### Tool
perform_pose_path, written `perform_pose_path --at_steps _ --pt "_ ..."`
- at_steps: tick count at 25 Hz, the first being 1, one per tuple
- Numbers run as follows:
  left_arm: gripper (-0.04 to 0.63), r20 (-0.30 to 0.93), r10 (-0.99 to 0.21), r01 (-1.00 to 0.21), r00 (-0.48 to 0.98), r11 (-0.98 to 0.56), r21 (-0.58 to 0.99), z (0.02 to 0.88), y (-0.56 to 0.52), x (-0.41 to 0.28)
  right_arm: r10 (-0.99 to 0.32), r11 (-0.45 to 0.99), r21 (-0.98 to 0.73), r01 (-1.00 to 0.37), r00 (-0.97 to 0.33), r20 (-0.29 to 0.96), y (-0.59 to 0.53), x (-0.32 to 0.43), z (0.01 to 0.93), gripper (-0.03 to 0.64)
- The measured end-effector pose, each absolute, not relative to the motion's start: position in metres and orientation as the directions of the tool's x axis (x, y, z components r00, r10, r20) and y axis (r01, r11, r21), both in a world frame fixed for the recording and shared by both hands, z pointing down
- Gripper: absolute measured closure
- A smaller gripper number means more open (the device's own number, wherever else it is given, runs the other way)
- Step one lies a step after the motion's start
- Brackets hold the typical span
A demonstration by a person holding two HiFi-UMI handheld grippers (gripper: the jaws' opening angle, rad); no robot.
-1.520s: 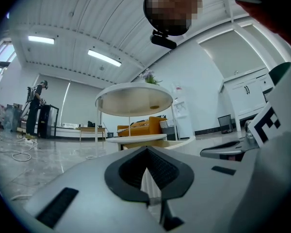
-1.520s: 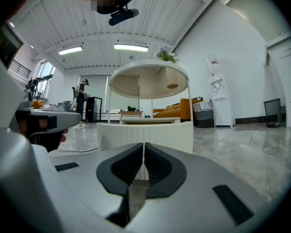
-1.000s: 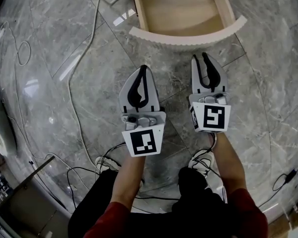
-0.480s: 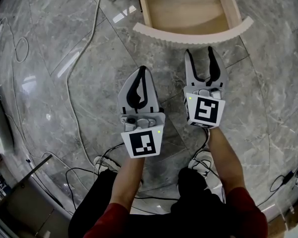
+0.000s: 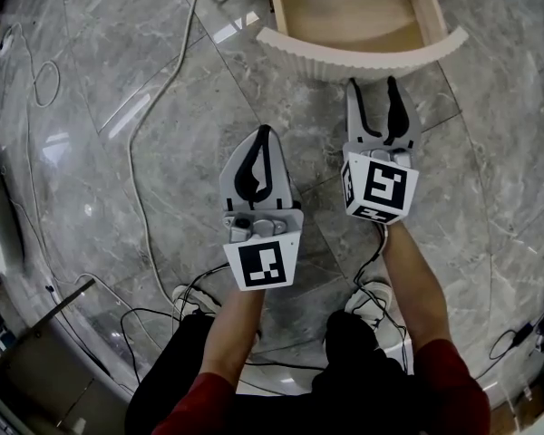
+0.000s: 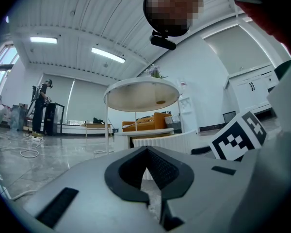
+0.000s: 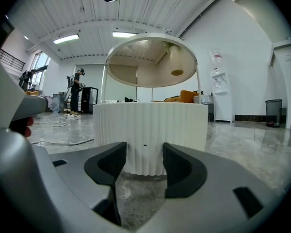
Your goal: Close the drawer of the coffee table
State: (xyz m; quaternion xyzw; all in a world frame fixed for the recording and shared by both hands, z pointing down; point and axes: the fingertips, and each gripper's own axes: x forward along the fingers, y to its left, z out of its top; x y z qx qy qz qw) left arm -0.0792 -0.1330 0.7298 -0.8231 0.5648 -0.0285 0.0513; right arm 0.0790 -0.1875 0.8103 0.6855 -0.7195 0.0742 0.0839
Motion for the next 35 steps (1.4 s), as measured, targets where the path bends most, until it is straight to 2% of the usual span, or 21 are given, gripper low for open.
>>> perform_pose_path --at_steps 35 --pt "0.586 0.025 -0.954 -0.946 0.299 -0.299 -0.126 0.742 -0.123 -0.109 -0.965 0.052 0.012 -0.999 -0.047 0.257 -0.334 0.081 0.815 0.379"
